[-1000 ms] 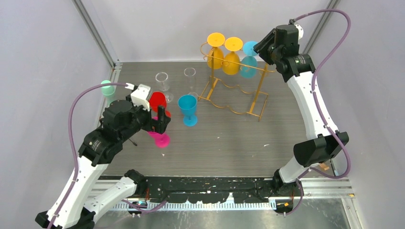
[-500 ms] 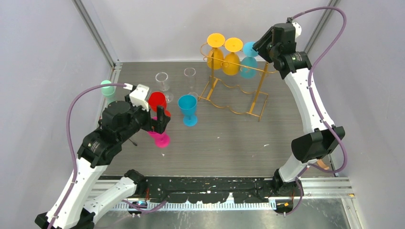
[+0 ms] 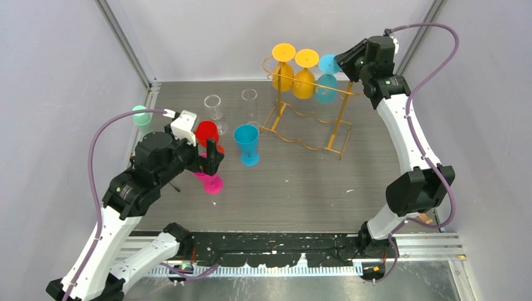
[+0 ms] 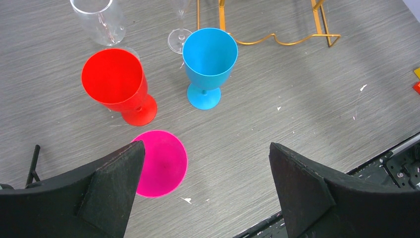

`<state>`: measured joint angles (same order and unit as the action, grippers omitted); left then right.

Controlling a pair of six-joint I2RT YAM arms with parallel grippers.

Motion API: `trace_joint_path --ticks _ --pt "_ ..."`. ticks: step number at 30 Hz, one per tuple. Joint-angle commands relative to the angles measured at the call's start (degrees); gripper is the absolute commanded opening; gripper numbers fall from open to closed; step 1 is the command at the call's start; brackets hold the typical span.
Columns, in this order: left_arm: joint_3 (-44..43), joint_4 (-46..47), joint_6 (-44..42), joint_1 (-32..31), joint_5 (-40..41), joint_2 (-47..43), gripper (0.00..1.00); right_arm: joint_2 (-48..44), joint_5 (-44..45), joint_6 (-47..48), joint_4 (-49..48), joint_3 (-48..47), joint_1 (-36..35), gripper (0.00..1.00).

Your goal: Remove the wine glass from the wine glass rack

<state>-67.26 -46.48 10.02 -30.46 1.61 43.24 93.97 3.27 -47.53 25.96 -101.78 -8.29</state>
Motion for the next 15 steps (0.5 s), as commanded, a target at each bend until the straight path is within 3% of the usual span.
trace_joint_path --ticks 1,7,15 --pt "-1.14 1.49 -0.05 0.22 -0.64 -0.70 1.00 -3.71 -2.44 -4.40 -5.27 4.30 1.09 0.36" --pt "-1.05 1.32 0.09 0.22 -0.64 -0.95 1.00 -5.88 -2.53 -6.33 -10.30 7.78 1.84 0.18" --pt "-1.12 1.54 0.17 0.22 -0.68 -0.72 1.00 -6.97 -9.65 -8.48 -13.79 9.57 3.12 0.20"
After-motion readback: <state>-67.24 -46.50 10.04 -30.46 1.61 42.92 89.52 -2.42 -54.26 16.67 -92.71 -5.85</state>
